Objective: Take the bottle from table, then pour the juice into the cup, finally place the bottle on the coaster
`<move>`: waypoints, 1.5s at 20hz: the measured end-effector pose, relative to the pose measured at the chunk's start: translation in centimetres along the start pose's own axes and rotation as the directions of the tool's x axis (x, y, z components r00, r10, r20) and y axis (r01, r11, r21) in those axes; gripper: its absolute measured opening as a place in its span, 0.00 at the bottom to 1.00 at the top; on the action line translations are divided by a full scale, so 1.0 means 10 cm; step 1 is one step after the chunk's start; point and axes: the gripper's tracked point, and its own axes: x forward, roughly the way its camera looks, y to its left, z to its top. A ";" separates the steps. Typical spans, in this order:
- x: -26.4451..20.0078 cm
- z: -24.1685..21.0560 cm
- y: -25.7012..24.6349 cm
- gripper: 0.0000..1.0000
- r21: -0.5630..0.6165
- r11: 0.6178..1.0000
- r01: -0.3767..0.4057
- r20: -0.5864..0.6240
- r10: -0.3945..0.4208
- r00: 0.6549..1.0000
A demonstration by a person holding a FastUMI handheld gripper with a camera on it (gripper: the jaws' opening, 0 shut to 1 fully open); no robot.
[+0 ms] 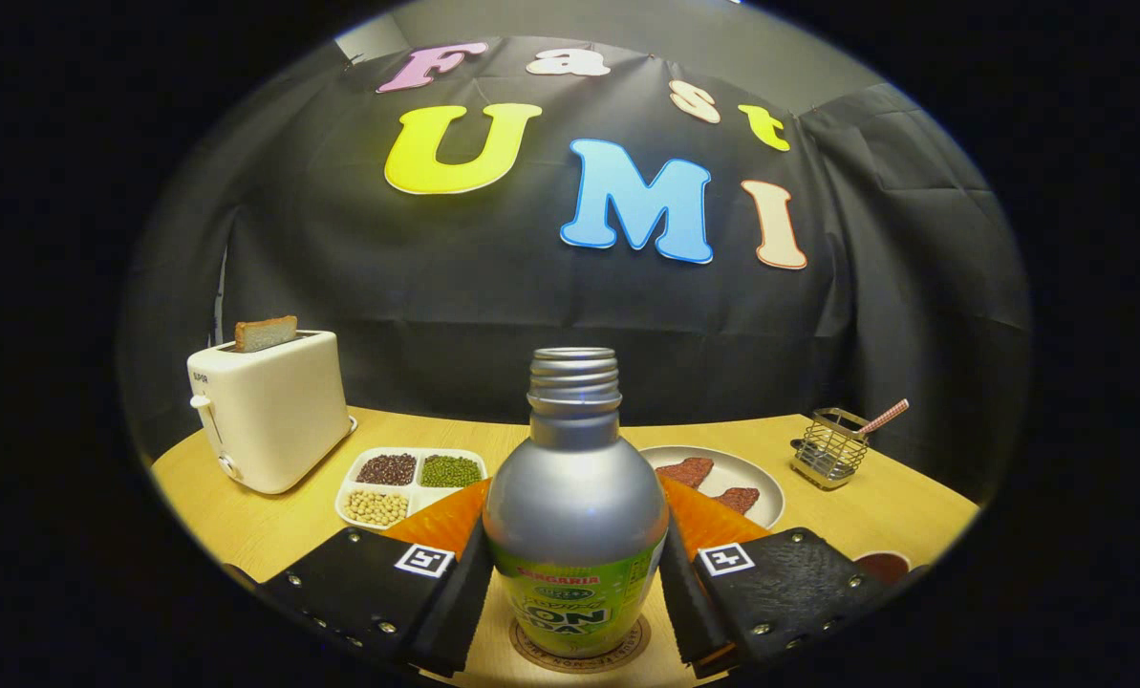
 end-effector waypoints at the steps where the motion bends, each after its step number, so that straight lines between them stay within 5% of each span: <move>1: 0.01 -0.02 0.01 0.78 -0.010 1.000 -0.004 0.001 0.004 1.000; 7: -0.04 -0.04 0.01 0.78 -0.015 1.000 -0.004 0.034 0.004 0.999; 10: -0.06 -0.01 -0.01 0.83 0.019 1.000 -0.006 0.047 0.005 0.999; 12: -0.10 0.06 -0.07 0.98 0.019 1.000 0.014 0.055 -0.015 0.998; 17: -0.31 0.41 0.00 0.99 -0.012 0.999 -0.030 0.068 0.031 0.997; 25: -1.32 2.22 -0.17 0.96 -0.013 0.999 -0.047 0.231 0.049 0.972; 30: -1.78 2.96 -0.22 0.96 -0.034 0.998 -0.050 0.278 0.058 0.959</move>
